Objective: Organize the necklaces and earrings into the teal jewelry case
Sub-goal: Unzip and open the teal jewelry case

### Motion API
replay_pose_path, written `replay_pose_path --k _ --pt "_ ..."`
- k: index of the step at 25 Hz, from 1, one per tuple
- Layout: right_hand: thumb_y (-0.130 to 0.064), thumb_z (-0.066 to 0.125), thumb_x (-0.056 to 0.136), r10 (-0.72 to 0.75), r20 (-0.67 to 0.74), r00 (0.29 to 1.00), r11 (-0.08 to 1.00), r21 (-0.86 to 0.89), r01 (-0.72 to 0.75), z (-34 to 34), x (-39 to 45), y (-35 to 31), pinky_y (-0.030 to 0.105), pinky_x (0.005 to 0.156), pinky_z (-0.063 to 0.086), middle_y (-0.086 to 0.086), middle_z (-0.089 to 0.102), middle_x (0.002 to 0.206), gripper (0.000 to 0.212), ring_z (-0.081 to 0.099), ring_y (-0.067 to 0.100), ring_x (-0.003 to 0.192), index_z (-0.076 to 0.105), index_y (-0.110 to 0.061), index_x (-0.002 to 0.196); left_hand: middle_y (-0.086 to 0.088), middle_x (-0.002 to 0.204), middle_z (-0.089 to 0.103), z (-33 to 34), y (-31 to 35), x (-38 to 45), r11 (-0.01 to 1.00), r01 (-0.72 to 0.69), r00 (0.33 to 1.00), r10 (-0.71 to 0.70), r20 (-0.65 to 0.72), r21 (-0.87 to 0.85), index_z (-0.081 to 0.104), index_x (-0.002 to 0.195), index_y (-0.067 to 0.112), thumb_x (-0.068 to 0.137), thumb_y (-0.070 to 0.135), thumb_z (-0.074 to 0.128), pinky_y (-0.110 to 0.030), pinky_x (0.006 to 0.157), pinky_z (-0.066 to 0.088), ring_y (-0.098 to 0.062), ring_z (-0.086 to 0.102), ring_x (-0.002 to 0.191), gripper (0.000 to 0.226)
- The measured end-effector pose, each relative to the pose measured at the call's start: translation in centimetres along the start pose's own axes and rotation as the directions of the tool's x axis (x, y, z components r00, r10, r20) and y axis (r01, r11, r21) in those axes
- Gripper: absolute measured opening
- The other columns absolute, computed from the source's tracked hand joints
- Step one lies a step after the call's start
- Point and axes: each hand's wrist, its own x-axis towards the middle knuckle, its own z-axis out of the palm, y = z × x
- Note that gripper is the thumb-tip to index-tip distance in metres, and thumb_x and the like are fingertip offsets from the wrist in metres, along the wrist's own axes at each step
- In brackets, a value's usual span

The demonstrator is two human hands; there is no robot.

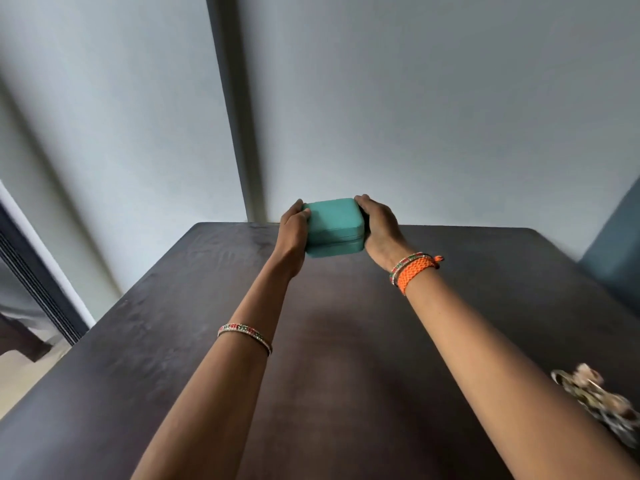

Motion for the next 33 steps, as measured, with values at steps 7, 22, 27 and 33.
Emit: replay_pose_path --k 7,22,27,33 --pt "-0.021 0.044 0.098 -0.022 -0.094 0.995 0.995 0.096 0.031 -3.6 -13.3 -0.6 0.029 0.067 0.046 0.002 0.064 0.078 0.028 0.059 0.014 0.071 0.061 -0.014 0.076 -0.009 0.134 0.052 1.9 -0.8 -11.4 0.999 0.021 0.998 -0.019 0.067 -0.037 0.044 0.139 0.006 0.096 0.007 0.035 -0.036 0.104 0.039 -0.025 0.050 0.120 0.044" --pt "0.007 0.037 0.093 -0.039 -0.214 0.976 0.994 -0.110 0.016 -11.2 -16.8 5.5 0.025 0.095 0.044 0.007 0.059 0.117 0.039 0.057 0.015 0.107 0.051 0.001 0.130 0.003 0.149 0.034 -0.1 -9.4 -21.0 0.999 0.003 1.000 -0.004 0.025 0.037 0.018 0.148 0.033 0.097 0.029 0.049 -0.029 0.111 0.029 -0.009 0.038 0.132 0.060" --pt "0.015 0.034 0.088 0.100 0.133 0.986 0.699 -0.715 0.026 -11.9 -13.0 2.8 0.019 0.065 0.044 0.011 0.065 0.114 0.048 0.057 0.010 0.090 0.063 -0.008 0.118 0.010 0.143 0.045 0.0 -9.8 -21.5 0.908 -0.204 0.974 0.151 0.170 0.366 0.050 0.126 0.045 0.071 0.057 0.071 -0.038 0.108 0.041 -0.012 0.046 0.129 0.060" --pt "0.023 0.032 0.077 0.319 0.314 0.894 0.453 -0.879 0.147 -11.2 -10.9 3.1 0.022 0.088 0.048 0.005 0.067 0.111 0.061 0.062 0.013 0.101 0.066 -0.007 0.117 0.032 0.132 0.047 -0.1 -10.3 -21.0 0.916 -0.205 0.977 0.169 0.133 0.344 0.059 0.126 0.022 0.073 0.045 0.077 -0.038 0.115 0.030 -0.005 0.020 0.143 0.061"
